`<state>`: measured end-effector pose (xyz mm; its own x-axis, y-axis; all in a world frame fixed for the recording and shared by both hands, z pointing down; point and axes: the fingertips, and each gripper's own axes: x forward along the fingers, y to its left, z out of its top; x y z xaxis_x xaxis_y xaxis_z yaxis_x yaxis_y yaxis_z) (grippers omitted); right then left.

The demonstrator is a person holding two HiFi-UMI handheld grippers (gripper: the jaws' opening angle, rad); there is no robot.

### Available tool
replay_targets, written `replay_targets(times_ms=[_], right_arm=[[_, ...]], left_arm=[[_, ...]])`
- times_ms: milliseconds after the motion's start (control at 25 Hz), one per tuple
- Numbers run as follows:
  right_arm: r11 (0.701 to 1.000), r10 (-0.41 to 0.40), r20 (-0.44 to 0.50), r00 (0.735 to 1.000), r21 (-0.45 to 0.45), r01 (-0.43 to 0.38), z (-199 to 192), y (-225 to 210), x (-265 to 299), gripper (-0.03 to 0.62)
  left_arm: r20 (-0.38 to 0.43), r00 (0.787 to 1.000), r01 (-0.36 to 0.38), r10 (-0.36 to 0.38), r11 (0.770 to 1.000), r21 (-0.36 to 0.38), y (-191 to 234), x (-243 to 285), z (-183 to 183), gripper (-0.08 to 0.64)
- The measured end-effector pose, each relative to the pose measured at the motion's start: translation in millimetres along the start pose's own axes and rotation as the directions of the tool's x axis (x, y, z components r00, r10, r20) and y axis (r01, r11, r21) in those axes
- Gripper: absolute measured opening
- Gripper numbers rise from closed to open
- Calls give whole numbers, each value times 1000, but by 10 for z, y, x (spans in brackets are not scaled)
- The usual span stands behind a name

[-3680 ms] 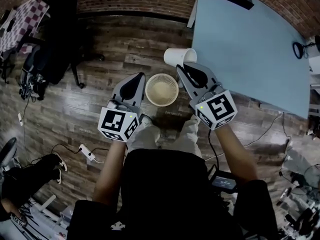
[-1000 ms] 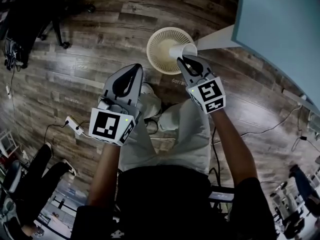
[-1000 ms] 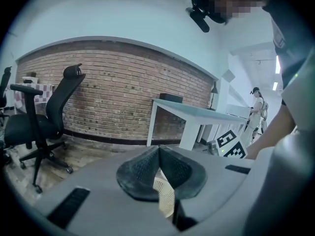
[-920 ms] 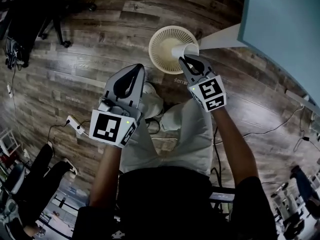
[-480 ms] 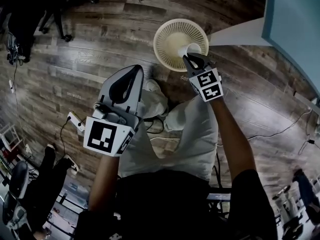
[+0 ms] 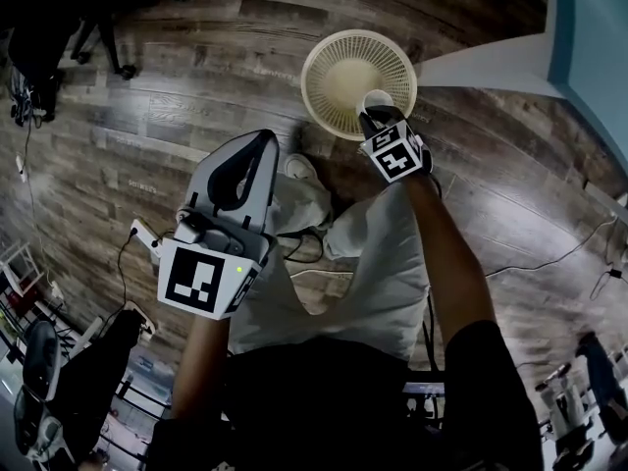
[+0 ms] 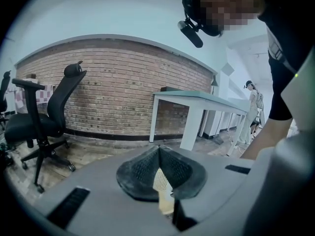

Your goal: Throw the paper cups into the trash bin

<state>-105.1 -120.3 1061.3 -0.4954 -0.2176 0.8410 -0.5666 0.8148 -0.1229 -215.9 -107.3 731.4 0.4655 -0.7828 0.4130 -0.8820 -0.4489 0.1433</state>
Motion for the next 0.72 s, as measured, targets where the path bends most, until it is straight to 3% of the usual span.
replay_targets(times_ms=[320, 600, 720], right_arm=[[999, -34, -91, 995, 14, 35, -189, -36, 186, 23], [998, -37, -69, 997, 58, 41, -131, -2, 75, 91], [997, -34, -59, 998, 61, 38, -59, 16, -58, 90]], left_arm=[[-9, 1000, 19, -19, 1000, 6, 23, 52, 2, 0], [-10, 1000, 30, -30, 1000, 6, 18, 43, 66, 0], [-14, 999, 38, -38, 999, 6, 10, 13, 106, 0]])
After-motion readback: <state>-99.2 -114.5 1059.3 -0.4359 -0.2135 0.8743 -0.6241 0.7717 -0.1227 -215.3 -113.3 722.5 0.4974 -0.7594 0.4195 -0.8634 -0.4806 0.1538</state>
